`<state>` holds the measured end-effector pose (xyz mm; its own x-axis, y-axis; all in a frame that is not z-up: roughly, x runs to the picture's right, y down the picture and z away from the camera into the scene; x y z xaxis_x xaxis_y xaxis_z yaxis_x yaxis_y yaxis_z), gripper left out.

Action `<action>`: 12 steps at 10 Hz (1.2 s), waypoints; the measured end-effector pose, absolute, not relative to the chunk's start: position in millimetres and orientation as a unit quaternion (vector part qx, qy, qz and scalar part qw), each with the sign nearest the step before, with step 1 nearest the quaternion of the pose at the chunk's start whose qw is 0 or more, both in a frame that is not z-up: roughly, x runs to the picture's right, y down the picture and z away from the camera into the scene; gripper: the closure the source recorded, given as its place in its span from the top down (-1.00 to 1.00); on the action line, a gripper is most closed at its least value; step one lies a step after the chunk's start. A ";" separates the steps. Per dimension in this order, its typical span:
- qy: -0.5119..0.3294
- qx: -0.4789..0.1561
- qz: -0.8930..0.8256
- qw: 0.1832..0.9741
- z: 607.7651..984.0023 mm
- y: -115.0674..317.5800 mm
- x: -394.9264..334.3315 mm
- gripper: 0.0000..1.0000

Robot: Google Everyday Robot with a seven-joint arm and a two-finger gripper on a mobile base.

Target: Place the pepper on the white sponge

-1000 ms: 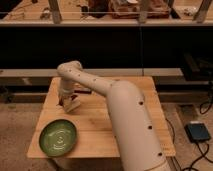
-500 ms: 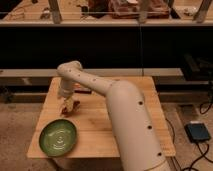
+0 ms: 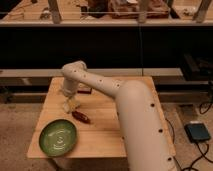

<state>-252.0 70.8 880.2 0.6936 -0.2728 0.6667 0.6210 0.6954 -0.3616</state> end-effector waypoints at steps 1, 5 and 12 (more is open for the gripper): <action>-0.292 -0.299 -0.254 0.873 880.0 71.5 -251.3 0.60; -0.287 -0.298 -0.247 0.876 867.6 73.7 -220.8 0.60; -0.279 -0.312 -0.245 0.874 859.1 72.7 -208.3 0.60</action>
